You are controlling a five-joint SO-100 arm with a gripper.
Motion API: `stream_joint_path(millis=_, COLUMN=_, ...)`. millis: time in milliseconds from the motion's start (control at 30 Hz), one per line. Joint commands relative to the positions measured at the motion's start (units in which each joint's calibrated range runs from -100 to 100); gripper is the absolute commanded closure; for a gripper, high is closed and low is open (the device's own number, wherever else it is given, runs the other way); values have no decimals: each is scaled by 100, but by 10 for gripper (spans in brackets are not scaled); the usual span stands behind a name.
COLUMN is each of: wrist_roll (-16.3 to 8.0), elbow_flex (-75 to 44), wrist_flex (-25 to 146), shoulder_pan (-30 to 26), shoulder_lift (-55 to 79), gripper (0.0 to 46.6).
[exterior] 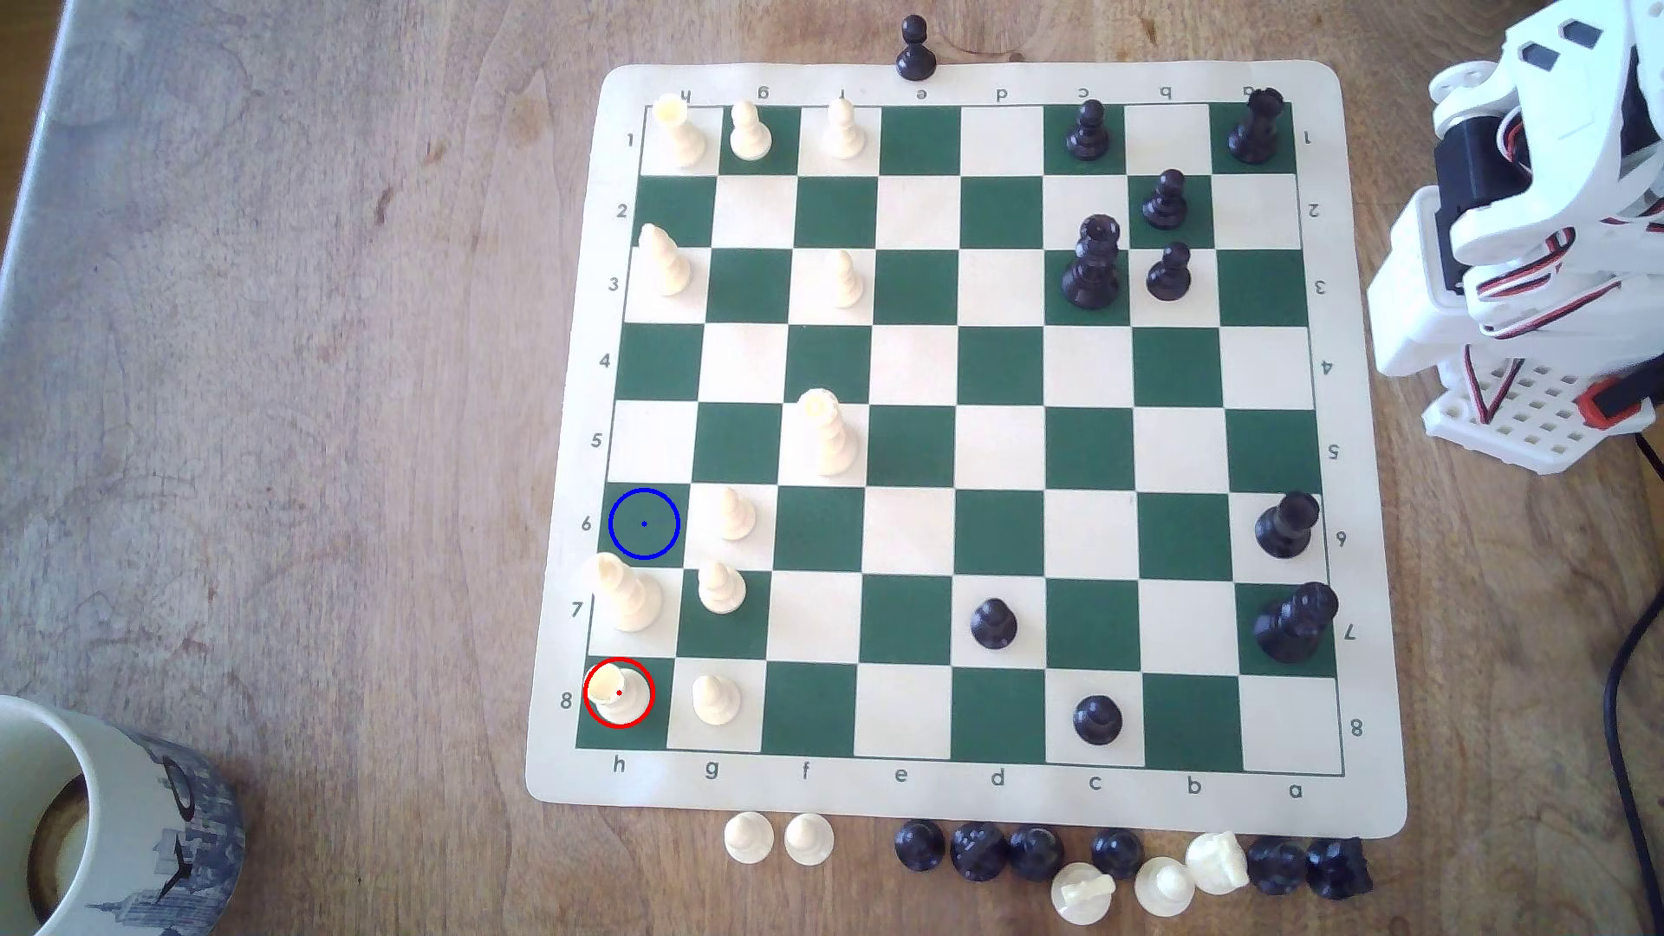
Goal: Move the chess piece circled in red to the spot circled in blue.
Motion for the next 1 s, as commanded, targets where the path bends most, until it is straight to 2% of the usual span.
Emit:
stream_joint_path(millis=0, wrist_roll=15, elbow_flex=126, wrist_flex=290, shoulder_pan=-130, shoulder_lift=-28, gripper=464)
stream_joint_path(millis=200, wrist_roll=15, elbow_flex=126, wrist_flex=1731, shoulder_pan=-231, shoulder_lift=-28, gripper=464)
stream_joint_path(millis=333, wrist_roll=5, elbow_flex=126, wrist_flex=3353, shoulder_pan=-231, shoulder_lift=-28, gripper=464)
stream_joint_path(millis=367, wrist_roll=-15, elbow_flex=126, wrist_flex=4393, shoulder_pan=-231, shoulder_lift=-28, gripper=464)
stream_joint_path(millis=567, wrist_roll=-24, elbow_flex=45, wrist_flex=6228, shoulder_pan=-200, shoulder_lift=-28, gripper=464)
stream_joint_path(millis=733, wrist_roll=-24, elbow_flex=-581, wrist_flex=8742, shoulder_pan=-122, shoulder_lift=-28, gripper=464)
stream_joint_path(millis=800, wrist_roll=-29, elbow_flex=-816, wrist_flex=9585, shoulder_pan=-90, shoulder_lift=-20, gripper=441)
stream_joint_path(millis=867, wrist_roll=-29, elbow_flex=-925, wrist_flex=10216, shoulder_pan=-90, shoulder_lift=40, gripper=464)
stream_joint_path(millis=967, wrist_roll=-34, elbow_flex=-1478, wrist_flex=11076, shoulder_pan=-122, shoulder_lift=541, gripper=464)
